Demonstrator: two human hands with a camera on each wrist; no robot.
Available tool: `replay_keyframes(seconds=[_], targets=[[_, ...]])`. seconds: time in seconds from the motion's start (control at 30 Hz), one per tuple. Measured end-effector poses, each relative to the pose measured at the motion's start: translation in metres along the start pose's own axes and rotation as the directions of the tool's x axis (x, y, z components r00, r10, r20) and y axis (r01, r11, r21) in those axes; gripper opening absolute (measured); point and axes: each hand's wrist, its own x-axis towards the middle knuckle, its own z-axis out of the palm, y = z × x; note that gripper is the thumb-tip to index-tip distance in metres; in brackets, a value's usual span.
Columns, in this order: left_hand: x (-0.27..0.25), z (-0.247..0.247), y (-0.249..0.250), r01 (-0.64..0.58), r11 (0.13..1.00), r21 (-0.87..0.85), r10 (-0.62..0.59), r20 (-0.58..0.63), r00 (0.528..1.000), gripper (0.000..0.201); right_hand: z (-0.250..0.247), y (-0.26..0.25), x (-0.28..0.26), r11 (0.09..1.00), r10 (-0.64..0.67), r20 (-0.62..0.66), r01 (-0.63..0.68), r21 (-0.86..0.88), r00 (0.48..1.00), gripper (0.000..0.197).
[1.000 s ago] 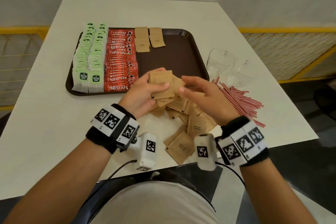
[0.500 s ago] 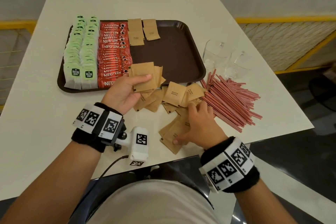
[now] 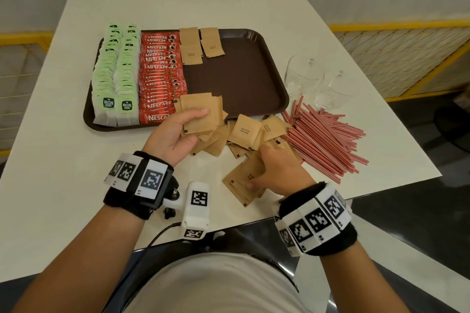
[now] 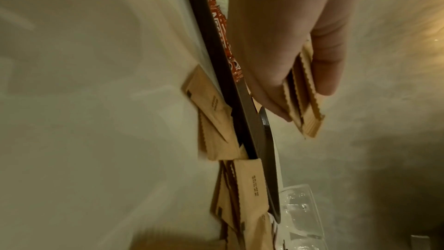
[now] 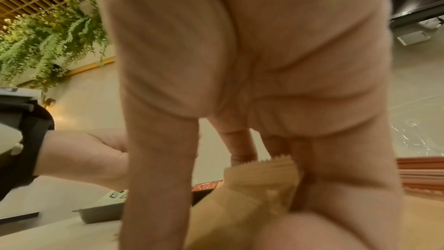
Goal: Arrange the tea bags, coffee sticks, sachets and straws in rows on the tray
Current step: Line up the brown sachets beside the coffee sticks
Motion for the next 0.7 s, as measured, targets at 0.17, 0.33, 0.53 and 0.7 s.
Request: replay_keyframes(seconds=[0.17,0.33,0.53,0.7], targets=[[-0.001,0.001,-0.001,0.041,0.991,-0.131,-0.04,0.008,0.999,0.024,-0.003,0.0,0.001,1.0,0.006,0.026,-0.007,0.028,1.0,0.06],[-0.001,0.004,-0.003,-0.015,0.991,-0.134,0.014,-0.011,1.0,0.023,-0.001,0.002,0.004,1.0,0.011,0.041,-0.012,0.02,0.999,0.058],[-0.002,0.003,-0.001,0.045,0.983,-0.18,-0.042,0.02,0.999,0.019,-0.003,0.011,0.007,0.99,-0.03,0.044,0.024,0.138,0.999,0.044],[-0.001,-0.002,-0.001,0.073,0.985,-0.155,-0.056,0.108,0.993,0.023,-0.01,0.027,0.005,0.944,-0.062,0.078,0.033,0.327,0.995,0.031]])
